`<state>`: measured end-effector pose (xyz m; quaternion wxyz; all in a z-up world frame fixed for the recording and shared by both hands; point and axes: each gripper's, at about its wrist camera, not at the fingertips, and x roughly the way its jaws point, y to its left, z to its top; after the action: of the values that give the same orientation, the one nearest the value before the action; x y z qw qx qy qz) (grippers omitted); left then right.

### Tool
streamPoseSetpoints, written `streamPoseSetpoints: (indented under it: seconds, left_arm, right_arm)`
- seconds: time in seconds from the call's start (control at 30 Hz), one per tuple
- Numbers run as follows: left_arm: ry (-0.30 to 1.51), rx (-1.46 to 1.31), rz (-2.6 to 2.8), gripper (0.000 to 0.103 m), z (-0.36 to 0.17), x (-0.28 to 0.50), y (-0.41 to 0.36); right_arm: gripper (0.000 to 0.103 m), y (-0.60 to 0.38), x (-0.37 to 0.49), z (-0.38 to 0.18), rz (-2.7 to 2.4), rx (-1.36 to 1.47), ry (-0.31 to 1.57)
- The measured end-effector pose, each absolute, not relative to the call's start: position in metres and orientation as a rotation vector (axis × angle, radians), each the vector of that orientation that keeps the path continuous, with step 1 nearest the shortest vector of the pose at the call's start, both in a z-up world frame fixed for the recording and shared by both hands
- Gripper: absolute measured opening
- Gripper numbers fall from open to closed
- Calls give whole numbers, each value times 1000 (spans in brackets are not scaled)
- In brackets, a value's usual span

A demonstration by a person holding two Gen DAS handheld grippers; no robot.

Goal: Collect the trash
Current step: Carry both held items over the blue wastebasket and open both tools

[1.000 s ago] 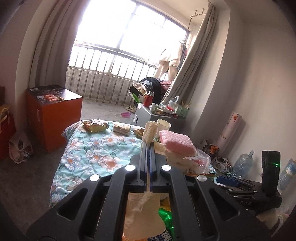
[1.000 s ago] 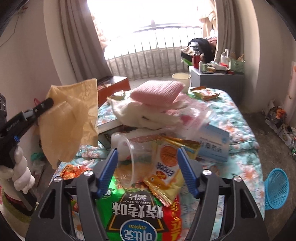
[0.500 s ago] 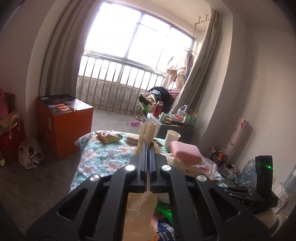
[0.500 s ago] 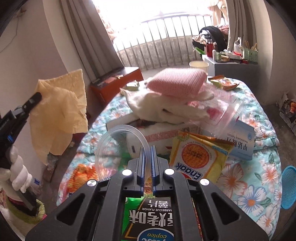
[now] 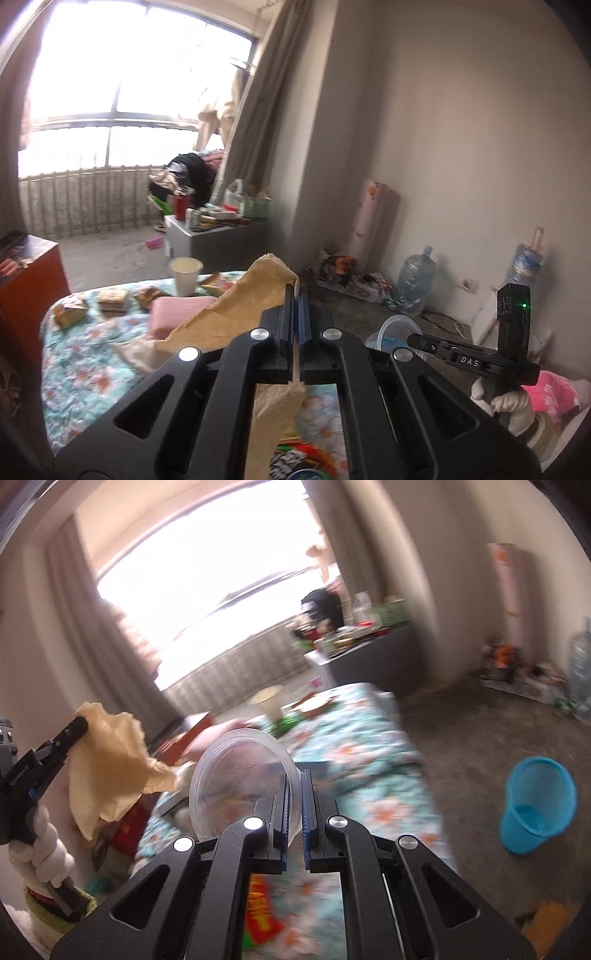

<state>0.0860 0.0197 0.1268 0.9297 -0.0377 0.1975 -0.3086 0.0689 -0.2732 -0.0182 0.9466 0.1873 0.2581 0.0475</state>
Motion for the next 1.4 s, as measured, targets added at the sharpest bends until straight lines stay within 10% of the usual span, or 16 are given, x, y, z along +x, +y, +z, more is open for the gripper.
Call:
streamPoseSetpoints:
  seconds: [0.67, 1.2, 1.3, 1.4]
  left_arm:
    - [977, 428, -969, 0, -21, 239, -460]
    - [1054, 481, -866, 1, -205, 287, -615]
    - [1109, 498, -818, 35, -233, 292, -629]
    - [1096, 494, -801, 40, -237, 290, -629]
  right_arm:
    - [6, -588, 65, -144, -529, 744, 537]
    - [7, -726, 151, -269, -653, 856, 766]
    - [11, -740, 173, -295, -645, 846, 847]
    - [26, -745, 185, -314, -649, 848, 896]
